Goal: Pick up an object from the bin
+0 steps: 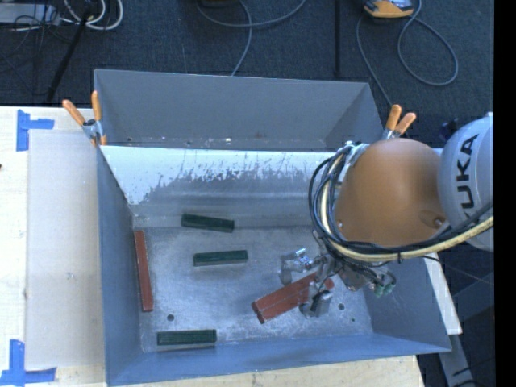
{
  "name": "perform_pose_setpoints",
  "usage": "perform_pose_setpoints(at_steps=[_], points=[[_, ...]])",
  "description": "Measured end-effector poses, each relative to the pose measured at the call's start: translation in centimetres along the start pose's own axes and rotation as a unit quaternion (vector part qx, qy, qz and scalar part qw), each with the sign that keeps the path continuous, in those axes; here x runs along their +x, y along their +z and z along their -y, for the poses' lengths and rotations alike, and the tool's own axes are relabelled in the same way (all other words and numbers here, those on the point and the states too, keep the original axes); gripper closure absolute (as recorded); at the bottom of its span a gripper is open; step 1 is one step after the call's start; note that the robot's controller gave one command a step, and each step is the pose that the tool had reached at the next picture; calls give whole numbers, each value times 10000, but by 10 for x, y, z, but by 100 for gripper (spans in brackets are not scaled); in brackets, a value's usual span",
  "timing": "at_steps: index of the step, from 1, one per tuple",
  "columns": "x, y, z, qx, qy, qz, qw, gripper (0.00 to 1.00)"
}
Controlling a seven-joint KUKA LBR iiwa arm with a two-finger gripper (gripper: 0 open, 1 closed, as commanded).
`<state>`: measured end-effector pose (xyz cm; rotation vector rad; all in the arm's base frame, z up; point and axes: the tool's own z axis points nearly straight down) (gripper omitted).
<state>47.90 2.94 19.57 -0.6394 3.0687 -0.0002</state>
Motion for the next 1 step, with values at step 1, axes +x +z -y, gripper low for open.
perform_pose_setpoints(at_steps=[1], points=[[-49,-75,7,8,-14,21,10000,100]])
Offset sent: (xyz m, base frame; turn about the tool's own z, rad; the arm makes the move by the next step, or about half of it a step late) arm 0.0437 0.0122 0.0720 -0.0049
